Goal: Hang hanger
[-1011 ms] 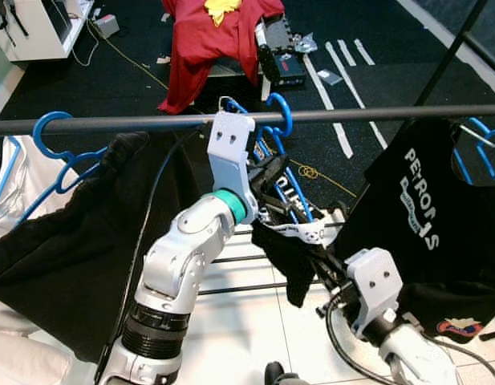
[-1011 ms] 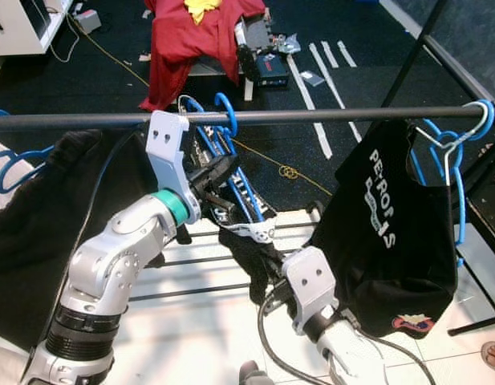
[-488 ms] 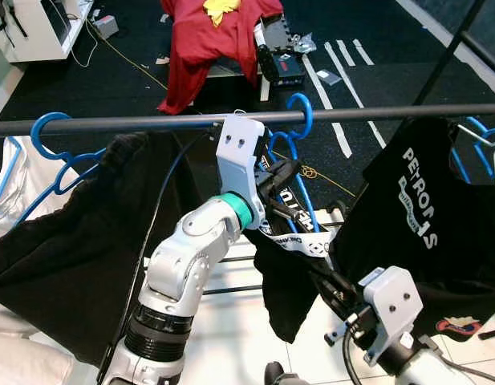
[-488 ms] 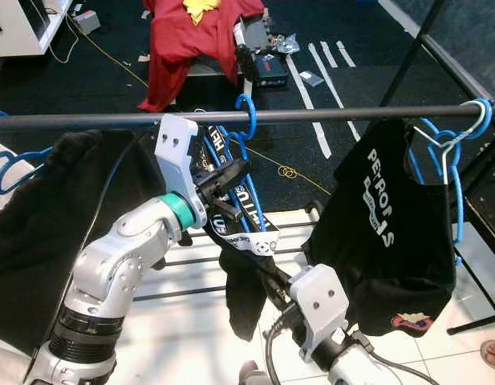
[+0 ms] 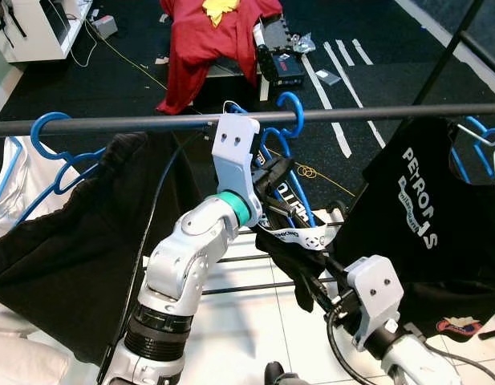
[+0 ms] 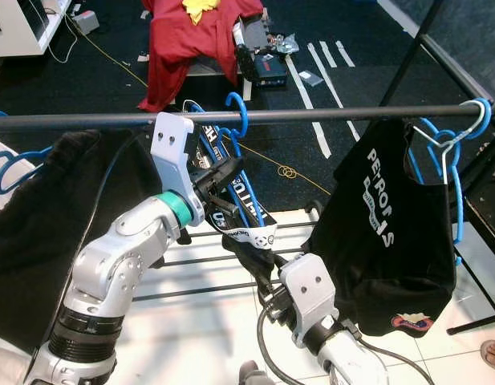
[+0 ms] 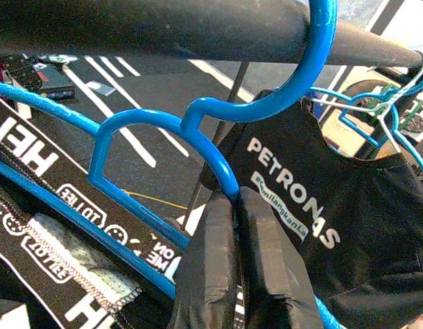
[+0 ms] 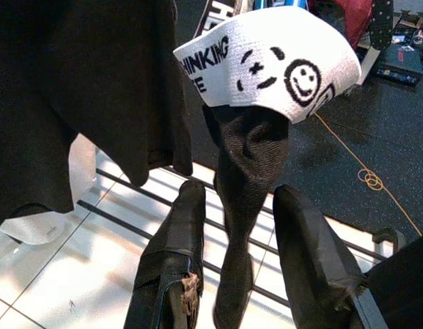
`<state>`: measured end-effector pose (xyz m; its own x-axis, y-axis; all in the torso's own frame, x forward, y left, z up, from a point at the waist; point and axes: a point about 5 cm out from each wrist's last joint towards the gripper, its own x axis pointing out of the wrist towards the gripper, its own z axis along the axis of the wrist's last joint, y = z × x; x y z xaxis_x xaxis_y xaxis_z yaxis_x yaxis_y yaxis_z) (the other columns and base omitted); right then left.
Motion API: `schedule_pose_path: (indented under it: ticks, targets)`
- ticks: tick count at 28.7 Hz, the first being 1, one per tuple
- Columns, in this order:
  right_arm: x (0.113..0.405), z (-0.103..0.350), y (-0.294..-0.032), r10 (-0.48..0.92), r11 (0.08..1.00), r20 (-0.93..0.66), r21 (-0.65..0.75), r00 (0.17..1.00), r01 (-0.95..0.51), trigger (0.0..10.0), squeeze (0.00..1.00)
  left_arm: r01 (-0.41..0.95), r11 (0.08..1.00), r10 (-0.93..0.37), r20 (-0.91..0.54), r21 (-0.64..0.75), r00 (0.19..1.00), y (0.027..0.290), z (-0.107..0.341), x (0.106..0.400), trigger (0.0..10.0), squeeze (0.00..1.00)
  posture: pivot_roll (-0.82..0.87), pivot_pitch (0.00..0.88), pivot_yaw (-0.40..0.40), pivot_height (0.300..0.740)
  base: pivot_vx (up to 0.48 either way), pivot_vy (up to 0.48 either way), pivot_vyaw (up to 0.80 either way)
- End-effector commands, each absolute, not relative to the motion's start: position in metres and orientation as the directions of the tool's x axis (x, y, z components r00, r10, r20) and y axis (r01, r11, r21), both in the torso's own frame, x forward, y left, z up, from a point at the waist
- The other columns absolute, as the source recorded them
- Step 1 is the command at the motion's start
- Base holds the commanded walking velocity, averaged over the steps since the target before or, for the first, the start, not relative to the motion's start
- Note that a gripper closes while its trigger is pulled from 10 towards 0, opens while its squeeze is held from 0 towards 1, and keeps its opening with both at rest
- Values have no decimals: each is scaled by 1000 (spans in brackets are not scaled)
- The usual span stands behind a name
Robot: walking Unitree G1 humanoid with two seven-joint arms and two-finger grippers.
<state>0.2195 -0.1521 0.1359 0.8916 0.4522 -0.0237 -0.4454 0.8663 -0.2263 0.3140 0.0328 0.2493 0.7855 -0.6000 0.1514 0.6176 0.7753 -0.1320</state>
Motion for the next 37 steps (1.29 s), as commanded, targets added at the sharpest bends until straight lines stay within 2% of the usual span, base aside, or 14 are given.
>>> schedule_pose_path:
  ticks: [1, 7, 8, 19, 26, 27, 28, 30, 32, 33, 37]
  targets:
    - [219, 129, -152, 449, 869, -57, -206, 892, -450, 10000, 0, 616, 777, -597, 157, -129, 787, 33, 250, 313, 0, 0, -153, 189, 78, 740, 0, 0, 0]
    - [225, 126, -152, 446, 869, -64, -206, 893, -450, 9843, 0, 614, 779, -596, 157, -128, 788, 33, 250, 313, 0, 0, -145, 188, 78, 740, 0, 0, 0]
    - [226, 125, -151, 448, 869, -64, -204, 892, -451, 0, 0, 612, 780, -593, 157, -127, 789, 34, 250, 314, 0, 0, -139, 187, 79, 740, 0, 0, 0]
    - [221, 124, -149, 484, 852, -62, -192, 873, -486, 0, 0, 610, 782, -591, 157, -127, 791, 35, 251, 314, 0, 0, -146, 190, 81, 740, 0, 0, 0]
    - [205, 134, -145, 549, 812, -61, -198, 833, -550, 0, 0, 612, 781, -594, 155, -126, 790, 34, 250, 314, 0, 0, -147, 192, 81, 740, 0, 0, 0]
    - [193, 138, -144, 597, 777, -77, -194, 799, -599, 0, 0, 612, 781, -594, 154, -125, 790, 35, 250, 314, 0, 0, -149, 196, 80, 740, 0, 0, 0]
    - [193, 138, -144, 597, 777, -77, -194, 799, -599, 0, 0, 612, 781, -594, 154, -125, 790, 35, 250, 314, 0, 0, -149, 196, 80, 740, 0, 0, 0]
    - [158, 144, -146, 737, 632, -180, -158, 651, -759, 0, 0, 616, 779, -599, 150, -121, 787, 35, 249, 315, 0, 0, -175, 202, 86, 740, 0, 0, 0]
    - [137, 141, -148, 805, 517, -273, -110, 526, -849, 0, 0, 621, 775, -604, 149, -121, 783, 34, 249, 315, 0, 0, -178, 204, 87, 740, 0, 0, 0]
    - [131, 137, -149, 815, 483, -310, -105, 490, -869, 0, 0, 623, 773, -606, 149, -121, 781, 33, 249, 315, 0, 0, -178, 204, 86, 740, 0, 0, 0]
    - [127, 135, -151, 817, 463, -336, -100, 468, -880, 0, 0, 624, 772, -607, 150, -121, 780, 32, 250, 315, 0, 0, -178, 204, 86, 740, 0, 0, 0]
